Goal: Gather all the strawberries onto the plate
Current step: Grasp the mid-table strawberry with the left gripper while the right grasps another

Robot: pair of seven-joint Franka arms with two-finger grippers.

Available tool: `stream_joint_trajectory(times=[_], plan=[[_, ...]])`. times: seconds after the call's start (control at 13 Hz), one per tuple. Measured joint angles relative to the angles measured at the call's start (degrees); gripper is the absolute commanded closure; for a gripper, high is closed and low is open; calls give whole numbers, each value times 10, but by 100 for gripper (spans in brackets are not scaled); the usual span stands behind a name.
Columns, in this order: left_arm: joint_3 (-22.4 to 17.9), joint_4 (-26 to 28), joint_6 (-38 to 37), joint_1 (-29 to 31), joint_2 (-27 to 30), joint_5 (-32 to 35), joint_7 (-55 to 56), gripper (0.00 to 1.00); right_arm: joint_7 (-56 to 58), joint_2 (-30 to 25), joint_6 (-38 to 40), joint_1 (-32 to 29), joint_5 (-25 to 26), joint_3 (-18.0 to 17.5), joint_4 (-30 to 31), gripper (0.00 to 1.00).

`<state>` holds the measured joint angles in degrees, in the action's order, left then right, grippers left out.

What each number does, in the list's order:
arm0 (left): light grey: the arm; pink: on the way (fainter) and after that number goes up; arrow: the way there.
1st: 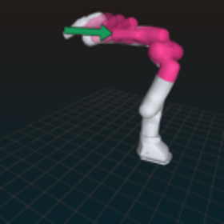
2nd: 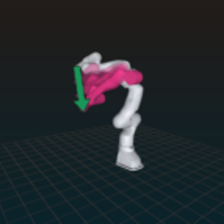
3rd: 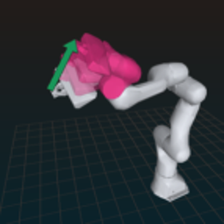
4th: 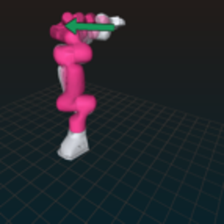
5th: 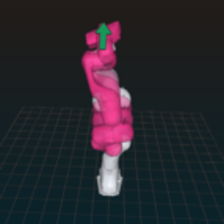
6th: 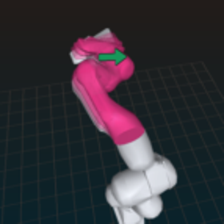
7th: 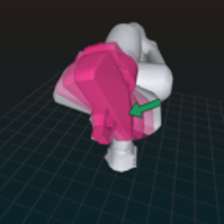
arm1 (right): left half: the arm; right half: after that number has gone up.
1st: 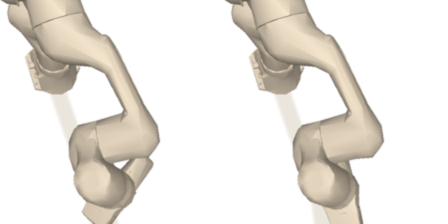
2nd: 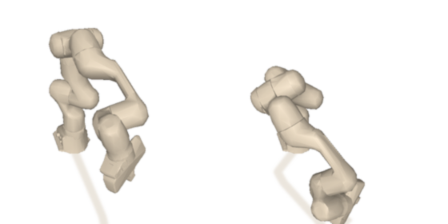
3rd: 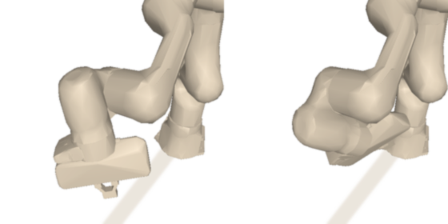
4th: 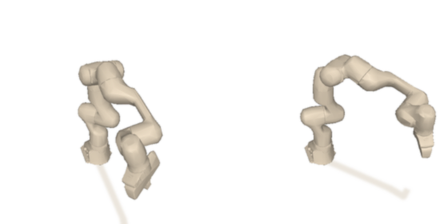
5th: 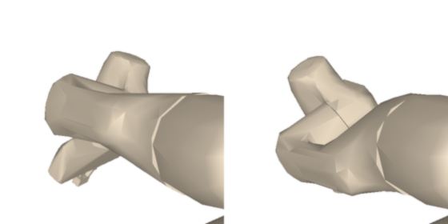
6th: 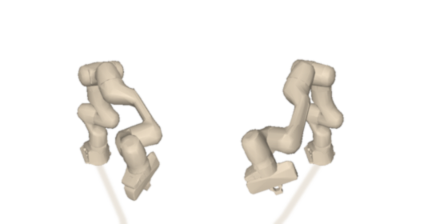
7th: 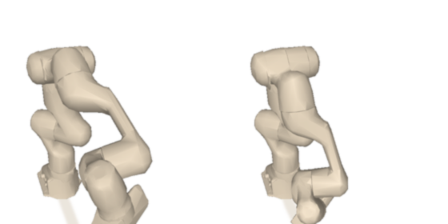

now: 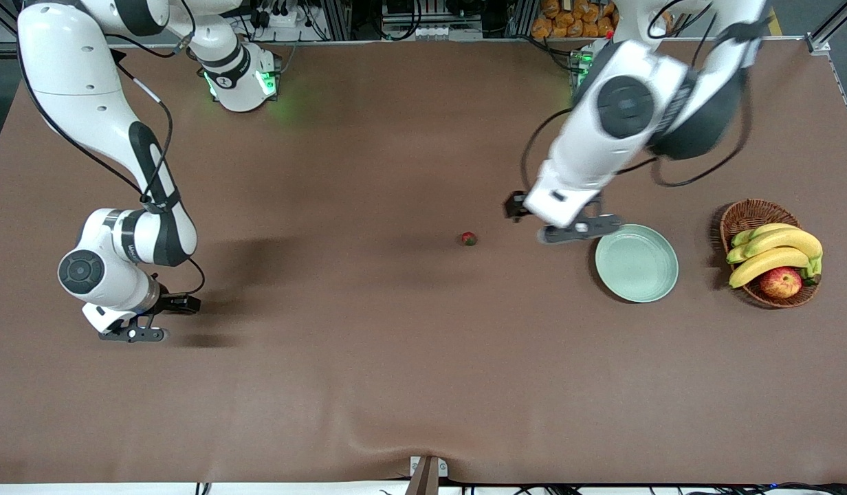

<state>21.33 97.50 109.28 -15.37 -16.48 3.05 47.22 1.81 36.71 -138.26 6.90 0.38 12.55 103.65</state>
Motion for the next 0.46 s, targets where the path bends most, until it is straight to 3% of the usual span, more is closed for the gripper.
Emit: stream_joint_trajectory(times=[0.23,0.46], plan=[[0,2,49,-80,-74,51,109,0,0,1,0,-8,-3,-1,4,0],[0,3,119,-96,-136,57,156,0,0,2,0,-20,-42,-10,5,0]])
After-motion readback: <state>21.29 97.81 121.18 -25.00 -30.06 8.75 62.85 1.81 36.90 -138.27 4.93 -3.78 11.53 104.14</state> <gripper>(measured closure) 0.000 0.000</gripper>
